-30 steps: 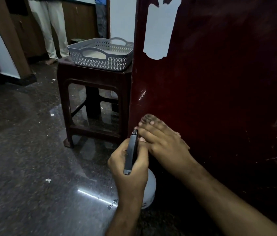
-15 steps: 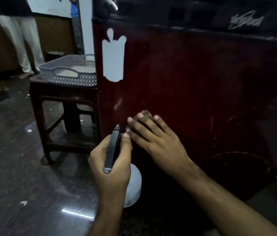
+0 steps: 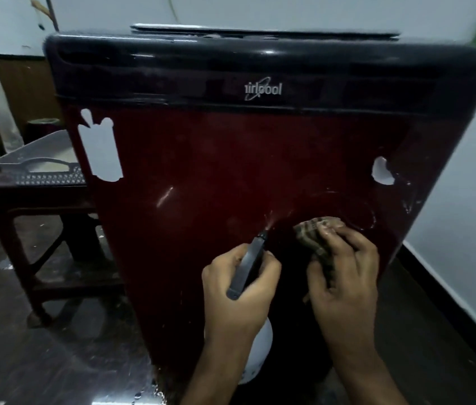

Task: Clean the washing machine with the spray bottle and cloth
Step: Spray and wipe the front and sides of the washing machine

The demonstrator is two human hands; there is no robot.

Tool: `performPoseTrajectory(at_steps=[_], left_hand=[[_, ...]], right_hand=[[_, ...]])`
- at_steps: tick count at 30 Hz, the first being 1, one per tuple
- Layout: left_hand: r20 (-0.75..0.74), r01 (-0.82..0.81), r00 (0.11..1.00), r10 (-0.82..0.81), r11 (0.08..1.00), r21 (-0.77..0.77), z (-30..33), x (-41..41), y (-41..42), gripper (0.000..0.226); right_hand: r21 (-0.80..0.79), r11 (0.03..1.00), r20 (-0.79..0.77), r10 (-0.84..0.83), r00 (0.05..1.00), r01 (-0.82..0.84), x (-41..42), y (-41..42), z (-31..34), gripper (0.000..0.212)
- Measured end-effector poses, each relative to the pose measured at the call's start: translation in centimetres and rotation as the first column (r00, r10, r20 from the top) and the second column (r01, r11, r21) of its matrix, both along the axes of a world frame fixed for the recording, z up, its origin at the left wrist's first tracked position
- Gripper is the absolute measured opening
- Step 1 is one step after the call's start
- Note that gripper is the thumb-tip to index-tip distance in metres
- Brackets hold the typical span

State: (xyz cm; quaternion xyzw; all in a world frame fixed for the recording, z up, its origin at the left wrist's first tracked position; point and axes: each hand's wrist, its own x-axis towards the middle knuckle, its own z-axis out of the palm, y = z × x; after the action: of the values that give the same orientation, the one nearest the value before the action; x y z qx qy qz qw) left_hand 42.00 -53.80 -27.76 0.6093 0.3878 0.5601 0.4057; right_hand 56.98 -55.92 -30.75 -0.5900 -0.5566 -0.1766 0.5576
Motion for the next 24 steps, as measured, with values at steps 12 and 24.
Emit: performPoseTrajectory(at_steps=[12,24], left_hand=[[-0.08,0.136,0.987,-0.136,0.991,-0.011,1.0,4.9,-1.2,0.041],[-0.029,0.155,0.988,-0.155,0.988,0.026,-0.3,6.4,-0.3,0.039]], right_hand=[[0.071,0.991,-0.111,-0.104,0.988,0.112,4.3,-1.2,0.7,0.052],[-0.014,0.985,0.281,-0.161,0.946,0.172,5.5,2.0,-1.3,0.056]])
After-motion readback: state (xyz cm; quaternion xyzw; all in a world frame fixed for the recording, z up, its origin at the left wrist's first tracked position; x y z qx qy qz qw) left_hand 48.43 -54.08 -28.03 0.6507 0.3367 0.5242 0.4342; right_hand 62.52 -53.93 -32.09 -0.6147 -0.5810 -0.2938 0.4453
